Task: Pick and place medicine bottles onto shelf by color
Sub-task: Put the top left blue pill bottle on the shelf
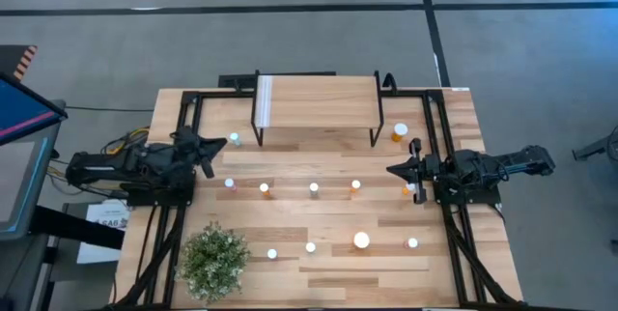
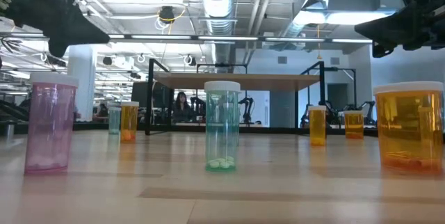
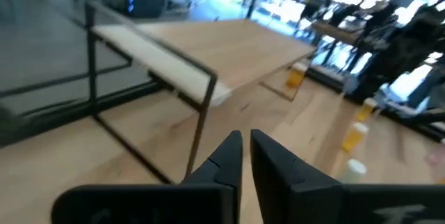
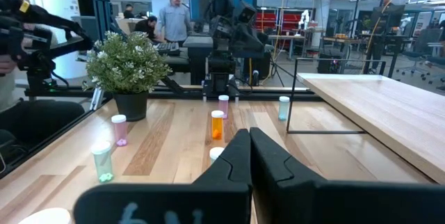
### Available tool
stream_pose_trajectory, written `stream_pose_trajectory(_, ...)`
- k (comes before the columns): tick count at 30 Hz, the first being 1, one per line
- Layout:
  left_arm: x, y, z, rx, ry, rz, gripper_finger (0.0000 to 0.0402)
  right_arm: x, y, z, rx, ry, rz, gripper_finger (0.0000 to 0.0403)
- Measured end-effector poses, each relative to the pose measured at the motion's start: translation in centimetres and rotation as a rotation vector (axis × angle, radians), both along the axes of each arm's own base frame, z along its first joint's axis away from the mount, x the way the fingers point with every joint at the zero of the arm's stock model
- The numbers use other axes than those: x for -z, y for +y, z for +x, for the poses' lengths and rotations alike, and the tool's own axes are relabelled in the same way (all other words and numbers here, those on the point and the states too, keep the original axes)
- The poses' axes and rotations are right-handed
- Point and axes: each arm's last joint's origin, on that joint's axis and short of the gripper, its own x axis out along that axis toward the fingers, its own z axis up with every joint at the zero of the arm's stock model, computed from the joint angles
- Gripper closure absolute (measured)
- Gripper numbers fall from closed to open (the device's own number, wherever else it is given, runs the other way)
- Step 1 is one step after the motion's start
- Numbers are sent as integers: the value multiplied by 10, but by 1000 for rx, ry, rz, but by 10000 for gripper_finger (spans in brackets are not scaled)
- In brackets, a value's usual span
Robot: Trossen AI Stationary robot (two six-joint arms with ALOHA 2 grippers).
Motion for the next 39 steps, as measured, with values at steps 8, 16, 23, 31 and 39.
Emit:
stream_pose_trajectory(8,9,2,13,-88,176,-38,294,0,0,0,0,0,0,390)
stream_pose_trajectory(16,22,10,28,-181,334,-63,238,0,0,0,0,0,0,390)
stream_pose_trajectory(23,32,22,33,-250,414,-141,211,0,0,0,0,0,0,390)
stream_pose_trajectory(31,38,36,40,-275,486,-177,176,0,0,0,0,0,0,390)
stream_pose_trajectory(39,44,49,44,-317,526,-199,160,0,0,0,0,1,0,390)
